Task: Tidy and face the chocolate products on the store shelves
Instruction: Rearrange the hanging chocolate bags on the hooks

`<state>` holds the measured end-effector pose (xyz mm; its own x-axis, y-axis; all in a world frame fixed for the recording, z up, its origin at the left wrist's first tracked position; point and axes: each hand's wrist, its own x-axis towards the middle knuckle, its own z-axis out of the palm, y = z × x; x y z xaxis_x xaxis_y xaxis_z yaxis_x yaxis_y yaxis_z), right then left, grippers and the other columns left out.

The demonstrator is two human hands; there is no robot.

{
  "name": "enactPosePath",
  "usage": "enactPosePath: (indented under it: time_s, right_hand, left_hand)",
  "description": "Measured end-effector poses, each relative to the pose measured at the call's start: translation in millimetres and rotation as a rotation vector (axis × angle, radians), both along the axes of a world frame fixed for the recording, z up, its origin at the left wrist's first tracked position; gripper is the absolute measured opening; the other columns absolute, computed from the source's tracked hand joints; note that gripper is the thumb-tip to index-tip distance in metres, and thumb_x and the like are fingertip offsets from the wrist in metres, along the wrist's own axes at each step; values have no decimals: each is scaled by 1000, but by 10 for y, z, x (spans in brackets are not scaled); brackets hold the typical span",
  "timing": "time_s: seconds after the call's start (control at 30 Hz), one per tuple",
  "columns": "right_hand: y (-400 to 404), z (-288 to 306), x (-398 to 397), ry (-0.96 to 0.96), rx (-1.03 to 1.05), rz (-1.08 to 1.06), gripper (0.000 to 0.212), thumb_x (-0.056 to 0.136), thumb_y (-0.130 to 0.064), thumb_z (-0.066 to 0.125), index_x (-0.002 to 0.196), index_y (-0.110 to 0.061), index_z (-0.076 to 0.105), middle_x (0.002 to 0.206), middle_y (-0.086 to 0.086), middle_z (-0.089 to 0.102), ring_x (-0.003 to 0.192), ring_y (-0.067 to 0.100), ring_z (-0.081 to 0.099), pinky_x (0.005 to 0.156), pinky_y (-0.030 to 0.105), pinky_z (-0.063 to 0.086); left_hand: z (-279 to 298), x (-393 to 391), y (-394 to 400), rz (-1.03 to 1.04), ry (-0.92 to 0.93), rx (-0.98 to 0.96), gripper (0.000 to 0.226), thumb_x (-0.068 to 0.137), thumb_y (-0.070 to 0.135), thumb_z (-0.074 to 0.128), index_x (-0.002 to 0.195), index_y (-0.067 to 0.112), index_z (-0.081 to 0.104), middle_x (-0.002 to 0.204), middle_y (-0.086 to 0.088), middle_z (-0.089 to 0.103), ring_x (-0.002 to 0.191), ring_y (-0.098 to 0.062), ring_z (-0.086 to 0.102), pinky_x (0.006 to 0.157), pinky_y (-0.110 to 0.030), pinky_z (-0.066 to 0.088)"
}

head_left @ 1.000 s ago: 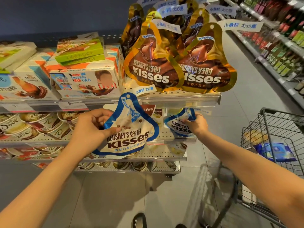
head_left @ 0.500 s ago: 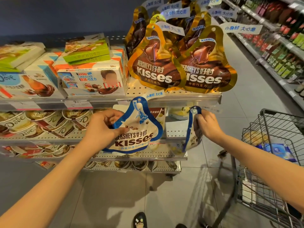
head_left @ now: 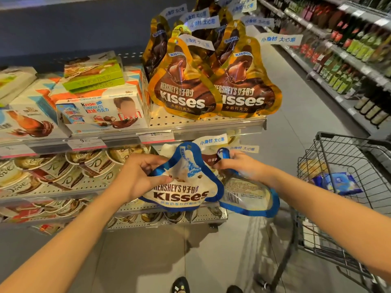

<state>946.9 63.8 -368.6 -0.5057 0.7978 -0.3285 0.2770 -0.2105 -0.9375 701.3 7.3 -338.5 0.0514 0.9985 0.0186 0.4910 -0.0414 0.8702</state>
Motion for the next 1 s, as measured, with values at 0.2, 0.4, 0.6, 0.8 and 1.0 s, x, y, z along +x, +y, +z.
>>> enactPosePath:
  time_s: [0.2,0.4,0.6,0.8,1.0]
  right_hand:
    - [-46,-36,36,-97,8,-86,20,83,-8,66,100,-11,57,92,-6,61,74,3,57,58,8,49]
    - [-2,32,190,62,138,-223,23,78,-5,71,94,-22,65,87,-9,69,79,5,66,68,15,53]
    - [88,-24,468,-36,237,-341,12,78,-2,70,90,-3,68,76,-10,72,70,2,68,61,16,53]
    - [319,-202,555,-132,301,-574,9,81,-9,70,86,-15,68,86,-1,68,78,12,64,74,26,53]
    - [401,-291,459,-31,265,-621,11,81,-8,70,82,-18,65,87,-2,68,78,9,66,68,20,56]
  left_hand:
    - [87,117,112,-115,54,54,43,63,-10,77,103,3,66,68,25,65,59,11,56,57,-5,42]
    - [129,143,271,-291,198,181,26,72,34,72,75,8,72,85,3,67,77,-1,57,70,-12,42]
    - [20,87,507,-317,677,421,18,76,31,69,65,17,72,139,-7,48,139,-20,21,112,-49,6]
    - [-13,67,677,-315,763,305,9,73,18,78,66,18,73,151,-11,26,143,-27,14,114,-48,1]
    - [54,38,719,-360,852,253,6,74,16,76,71,13,73,155,-6,15,145,-27,9,114,-47,2]
